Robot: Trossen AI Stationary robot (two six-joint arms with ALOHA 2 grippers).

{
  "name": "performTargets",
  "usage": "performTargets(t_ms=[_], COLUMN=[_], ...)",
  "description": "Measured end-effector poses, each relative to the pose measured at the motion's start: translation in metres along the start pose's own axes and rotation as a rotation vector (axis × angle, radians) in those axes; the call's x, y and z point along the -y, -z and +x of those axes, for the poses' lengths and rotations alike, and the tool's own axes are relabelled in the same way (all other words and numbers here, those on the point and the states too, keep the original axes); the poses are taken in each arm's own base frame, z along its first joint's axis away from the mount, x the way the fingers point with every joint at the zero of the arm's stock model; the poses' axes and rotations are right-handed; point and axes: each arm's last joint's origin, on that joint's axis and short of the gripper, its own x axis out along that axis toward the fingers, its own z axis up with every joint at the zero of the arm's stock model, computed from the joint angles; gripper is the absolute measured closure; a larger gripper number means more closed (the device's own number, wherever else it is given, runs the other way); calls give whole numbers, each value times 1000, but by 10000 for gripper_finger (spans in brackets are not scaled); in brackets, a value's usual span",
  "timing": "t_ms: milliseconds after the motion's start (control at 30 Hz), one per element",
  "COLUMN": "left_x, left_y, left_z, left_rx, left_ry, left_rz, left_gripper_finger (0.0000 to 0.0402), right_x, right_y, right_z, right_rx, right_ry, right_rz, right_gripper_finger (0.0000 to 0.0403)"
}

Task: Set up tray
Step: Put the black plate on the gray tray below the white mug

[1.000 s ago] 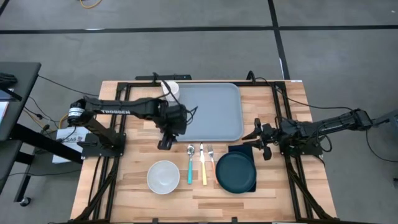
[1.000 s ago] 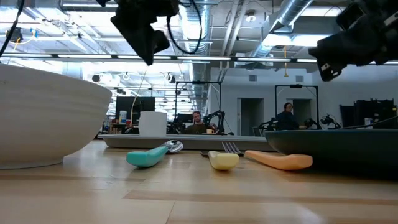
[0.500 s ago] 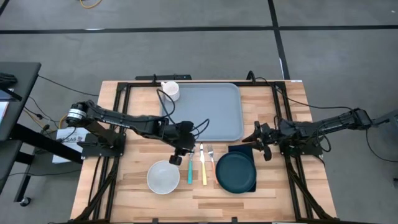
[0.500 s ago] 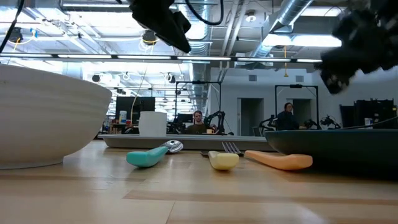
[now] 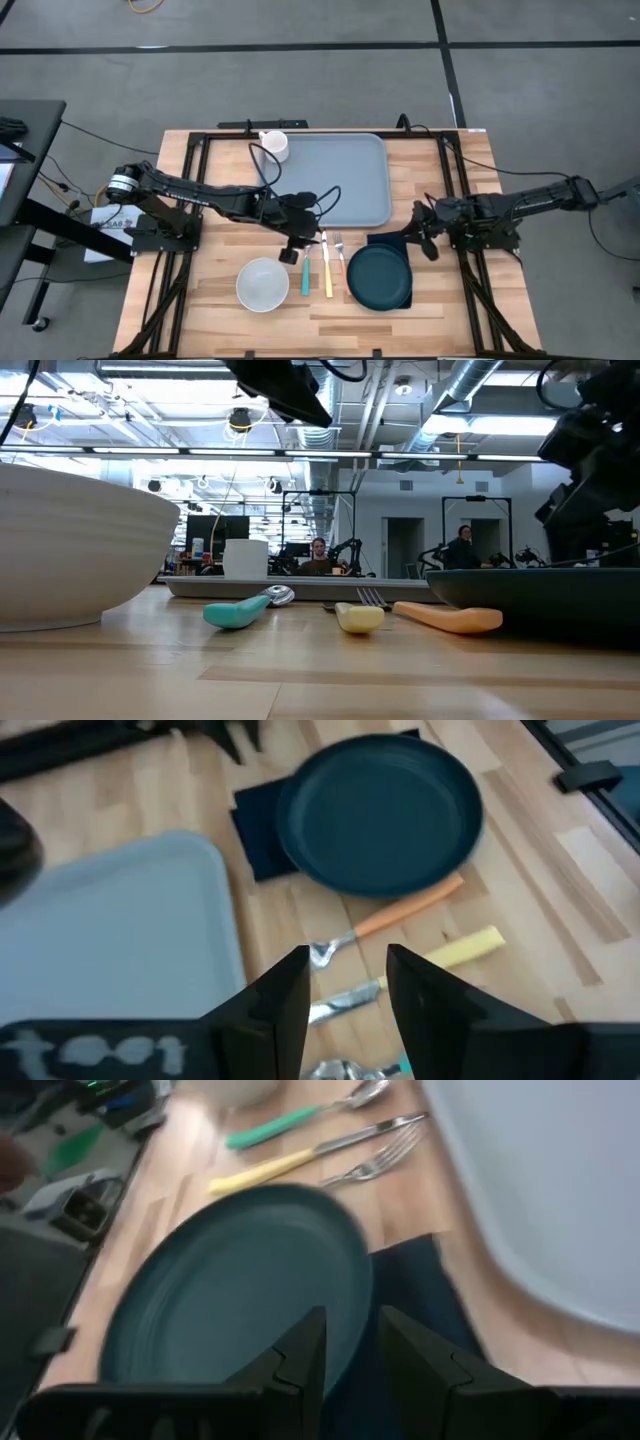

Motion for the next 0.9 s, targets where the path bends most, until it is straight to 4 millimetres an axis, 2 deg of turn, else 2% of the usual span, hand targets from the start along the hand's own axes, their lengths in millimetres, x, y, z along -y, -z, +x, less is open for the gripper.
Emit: performTargets(t_ms=[233,367,500,633,900], left_x=[-4,-4,-4,-4,-4], left_y=[-5,-7,-7,-7,-7], left_z=[0,0,0,0,0], left_rx=[43,59,60,61,61], left_ry=[-93,-104,-103,-102,-102], left_rz=[2,1,2,3,3], left_gripper_finger=[278,278,278,278,278], right_x=[-11,-24,-36,-40,-46], right_y=[5,-7,-21,-27,-33], right_z=[8,12,16,26,53], right_rx=[-53,-101,-160,-255,-415], right_ry=[-5,-11,98,245,338], right_rz=[75,82,44,50,52], right_gripper_finger=[316,316,316,316,316])
